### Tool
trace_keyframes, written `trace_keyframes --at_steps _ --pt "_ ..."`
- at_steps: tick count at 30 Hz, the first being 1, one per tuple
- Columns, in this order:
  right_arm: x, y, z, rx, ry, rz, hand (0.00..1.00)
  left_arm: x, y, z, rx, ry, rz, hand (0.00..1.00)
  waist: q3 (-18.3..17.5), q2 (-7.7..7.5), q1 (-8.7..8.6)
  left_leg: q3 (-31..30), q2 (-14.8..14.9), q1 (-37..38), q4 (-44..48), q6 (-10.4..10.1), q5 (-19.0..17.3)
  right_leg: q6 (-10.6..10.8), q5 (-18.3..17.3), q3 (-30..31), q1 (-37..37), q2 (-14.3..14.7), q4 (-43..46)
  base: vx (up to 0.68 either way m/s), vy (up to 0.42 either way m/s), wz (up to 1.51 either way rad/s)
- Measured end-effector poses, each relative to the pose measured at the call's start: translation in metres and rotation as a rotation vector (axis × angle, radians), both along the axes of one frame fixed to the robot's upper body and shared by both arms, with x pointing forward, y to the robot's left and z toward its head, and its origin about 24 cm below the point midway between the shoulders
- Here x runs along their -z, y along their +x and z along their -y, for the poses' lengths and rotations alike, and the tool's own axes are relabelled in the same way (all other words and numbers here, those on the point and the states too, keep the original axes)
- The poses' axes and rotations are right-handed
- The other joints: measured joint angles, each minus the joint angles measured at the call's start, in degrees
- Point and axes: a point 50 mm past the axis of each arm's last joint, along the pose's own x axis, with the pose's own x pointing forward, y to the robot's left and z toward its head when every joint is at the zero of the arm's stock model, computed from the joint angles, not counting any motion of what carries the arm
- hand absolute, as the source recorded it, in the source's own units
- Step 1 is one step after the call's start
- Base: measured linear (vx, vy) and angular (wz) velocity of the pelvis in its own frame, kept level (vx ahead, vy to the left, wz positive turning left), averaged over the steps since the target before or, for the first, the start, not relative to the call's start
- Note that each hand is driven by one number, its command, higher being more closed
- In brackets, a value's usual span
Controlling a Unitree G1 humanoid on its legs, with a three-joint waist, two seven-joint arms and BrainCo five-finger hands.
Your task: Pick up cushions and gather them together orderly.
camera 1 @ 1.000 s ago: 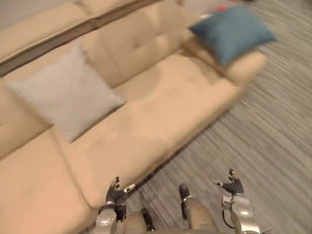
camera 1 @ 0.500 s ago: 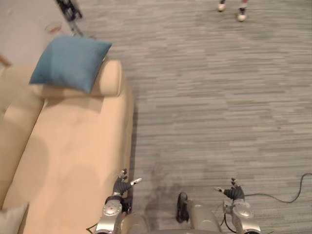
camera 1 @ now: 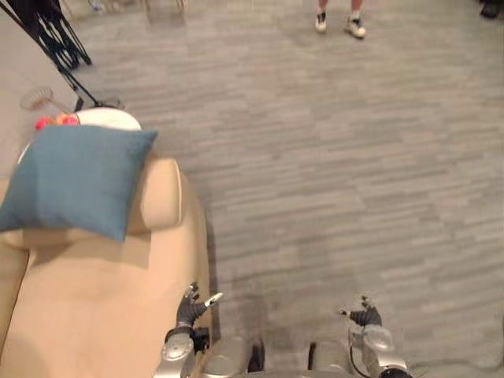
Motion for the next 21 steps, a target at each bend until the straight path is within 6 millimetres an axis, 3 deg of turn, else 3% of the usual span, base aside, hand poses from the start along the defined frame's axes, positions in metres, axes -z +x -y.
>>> trace_keyframes --at_steps 2,3,4,5,6,7,8,9,10,11,12,13,15,16,17,18,20,21 --pt "-0.003 0.006 0.001 -0.005 -0.005 0.015 0.0 -0.004 0.008 -0.002 0.006 0.009 0.019 0.0 0.3 0.6 -0.03 -2.6 0.2 2.1 -2.4 0.0 0.0 -0.5 -0.3 -1.9 -3.2 1.7 -7.2 0.49 0.002 0.33" --pt "-0.005 0.007 0.008 -0.006 -0.023 0.016 0.0 -0.006 0.015 0.001 0.012 0.004 0.034 0.0 1.1 2.11 -0.51 -4.2 1.8 4.3 -4.0 -0.8 -0.4 -0.9 1.1 -0.4 -4.3 5.4 -18.8 0.56 -0.045 0.7" --pt "-0.005 0.004 0.013 -0.001 -0.036 0.009 0.0 -0.006 0.019 0.002 0.014 0.003 0.038 0.0 1.6 3.0 -1.47 -6.1 2.8 5.5 -4.0 -2.0 -1.1 -0.8 5.2 1.9 -4.5 8.3 -29.6 0.68 -0.082 0.97" --pt "-0.004 -0.001 0.017 0.015 -0.04 -0.004 0.0 -0.005 0.019 0.001 0.01 0.006 0.029 0.0 1.5 2.71 -1.99 -7.3 3.3 7.1 -3.9 -3.8 -1.9 -0.5 12.1 5.6 -4.3 10.5 -41.1 0.73 -0.134 1.02" --pt "0.0 -0.009 0.018 0.027 -0.037 -0.025 0.0 -0.003 0.016 -0.003 -0.003 0.02 0.016 0.0 0.8 1.02 -2.08 -8.6 3.1 9.1 -3.3 -6.9 -3.8 -0.6 21.3 9.0 -3.9 11.3 -50.7 0.64 -0.169 0.89" --pt "0.001 -0.013 0.018 0.03 -0.036 -0.035 0.0 -0.001 0.012 -0.006 -0.01 0.032 0.002 0.0 0.5 0.44 -2.19 -9.9 3.1 9.6 -1.9 -8.4 -4.9 -1.5 26.7 10.4 -3.8 10.9 -51.1 0.69 -0.267 0.9" --pt "0.001 -0.014 0.021 0.033 -0.041 -0.041 0.0 0.003 0.01 0.001 -0.019 0.007 -0.016 0.0 0.4 2.37 -2.7 -11.8 5.1 9.1 2.6 -9.7 -5.4 -2.9 29.2 8.8 -3.5 11.9 -46.6 0.66 -0.271 0.97" --pt "-0.002 -0.009 0.022 0.032 -0.046 -0.023 0.0 0.005 0.01 0.008 -0.023 -0.017 -0.019 0.0 0.3 3.3 -2.86 -11.7 6.4 4.9 11.6 -14.1 -1.3 -4.2 25.1 6.2 -3.3 11.7 -42.8 0.64 -0.267 0.86" --pt "-0.003 -0.007 0.023 0.031 -0.048 -0.016 0.0 0.005 0.01 0.01 -0.034 -0.027 -0.019 0.0 0.3 3.29 -2.76 -11.2 6.4 3.0 15.9 -14.0 1.5 -4.4 23.6 5.6 -2.6 11.6 -41.8 0.59 -0.225 0.81" --pt "-0.006 -0.003 0.019 0.031 -0.033 0.015 0.0 0.008 0.007 0.014 -0.064 -0.055 -0.028 0.0 0.6 3.26 -2.09 -8.9 8.5 -2.0 27.5 -13.3 8.5 -4.9 20.9 4.0 1.3 11.0 -41.9 0.46 -0.187 0.65" --pt "-0.007 -0.001 0.016 0.028 -0.026 0.031 0.0 0.008 0.005 0.015 -0.068 -0.061 -0.031 0.0 0.8 3.13 -1.54 -5.1 11.1 -4.6 33.6 -12.7 7.9 -5.5 19.8 2.9 4.4 11.0 -42.6 0.64 -0.231 1.05" --pt "-0.009 0.002 0.013 0.033 -0.017 0.052 0.0 0.01 0.002 0.014 -0.074 -0.061 -0.039 0.0 1.1 2.55 -0.69 1.5 15.8 -9.2 39.5 -9.3 5.8 -5.9 19.1 0.2 11.2 10.4 -45.6 0.58 -0.179 0.91" --pt "-0.011 0.003 0.014 0.043 -0.015 0.076 0.0 0.01 0.0 0.012 -0.081 -0.057 -0.043 0.0 1.1 0.69 0.45 6.0 16.2 -13.3 37.0 -7.8 4.8 -4.8 18.0 -2.5 15.4 8.3 -48.1 0.47 -0.128 0.92" --pt "-0.012 0.003 0.018 0.056 -0.018 0.088 0.0 0.011 -0.002 0.01 -0.09 -0.056 -0.049 0.0 0.8 0.42 0.49 9.3 16.2 -16.3 31.1 -7.9 5.4 -3.1 16.2 -5.7 17.9 6.8 -49.4 0.37 -0.046 1.26" --pt "-0.014 0.001 0.027 0.062 -0.045 0.09 0.0 0.013 -0.007 0.012 -0.094 -0.063 -0.062 0.0 -0.1 2.47 0.18 12.7 16.2 -18.4 18.8 -8.9 11.2 -1.8 14.7 -9.6 19.8 7.2 -49.9 0.37 -0.005 1.41" --pt "-0.015 -0.003 0.036 0.071 -0.065 0.077 0.0 0.014 -0.01 0.013 -0.096 -0.068 -0.069 0.0 -0.6 3.73 0.14 16.0 16.7 -18.8 14.2 -7.2 12.0 -0.9 13.5 -11.7 20.8 7.9 -49.7 0.38 0.052 1.79" --pt "-0.005 -0.018 0.035 0.108 -0.049 0.013 0.0 0.013 -0.01 0.005 -0.113 -0.05 -0.065 0.0 -1.3 1.93 0.24 25.2 14.8 -16.1 7.5 -5.6 11.2 0.9 11.2 -18.1 23.0 5.0 -49.5 0.36 0.078 1.86" --pt "-0.005 -0.017 0.034 0.111 -0.043 0.01 0.0 0.014 -0.013 0.0 -0.14 -0.047 -0.074 0.0 -1.2 1.94 0.51 29.0 14.7 -16.1 6.5 -3.4 10.2 1.6 10.1 -21.0 23.7 4.9 -49.2 0.26 0.052 1.36"
